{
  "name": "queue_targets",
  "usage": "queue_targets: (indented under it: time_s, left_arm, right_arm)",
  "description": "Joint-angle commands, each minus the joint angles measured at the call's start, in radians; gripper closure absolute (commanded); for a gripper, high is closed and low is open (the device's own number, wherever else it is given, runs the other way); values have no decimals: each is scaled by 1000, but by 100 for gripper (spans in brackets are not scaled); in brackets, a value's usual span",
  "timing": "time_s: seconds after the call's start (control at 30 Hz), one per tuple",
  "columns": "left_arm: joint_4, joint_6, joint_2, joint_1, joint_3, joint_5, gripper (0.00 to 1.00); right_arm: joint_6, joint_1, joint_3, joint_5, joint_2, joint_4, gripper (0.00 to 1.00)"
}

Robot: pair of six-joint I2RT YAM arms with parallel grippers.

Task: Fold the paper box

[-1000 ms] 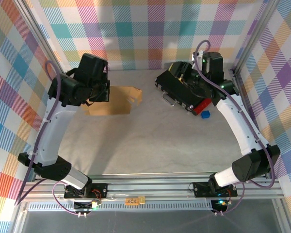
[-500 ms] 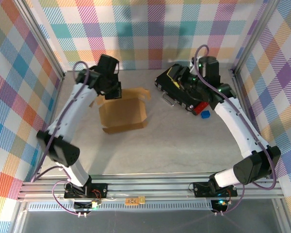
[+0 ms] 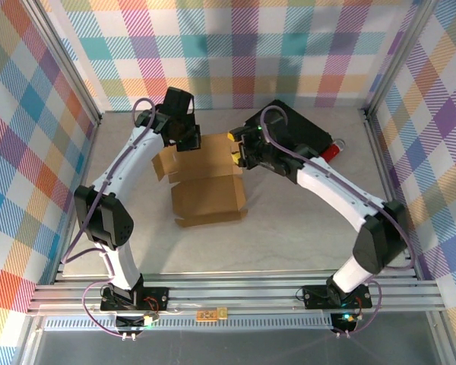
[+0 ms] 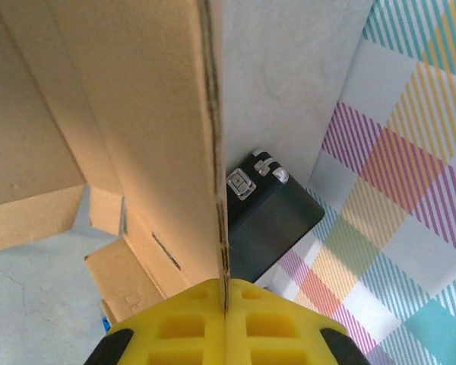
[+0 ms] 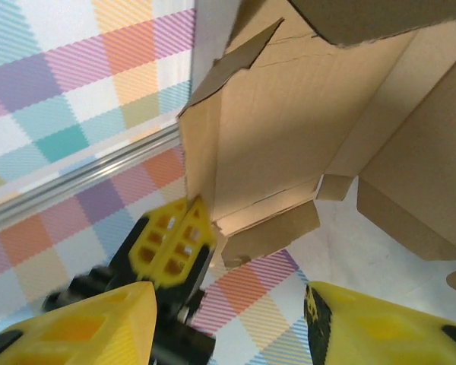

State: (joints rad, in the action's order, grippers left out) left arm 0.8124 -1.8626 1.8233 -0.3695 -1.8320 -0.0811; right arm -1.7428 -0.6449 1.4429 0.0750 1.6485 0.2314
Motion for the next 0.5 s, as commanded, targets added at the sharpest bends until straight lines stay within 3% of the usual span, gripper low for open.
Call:
queue_targets:
  time_s: [0.0,0.47]
  left_arm:
    - [-25,6,-18,9,25,-43,100]
    - [-61,2,-10,6,57,-87,100]
  right_arm:
    - [-57,-10,81,-45,55,-45,45]
    - [-1,-10,239,-41,255,-42,54]
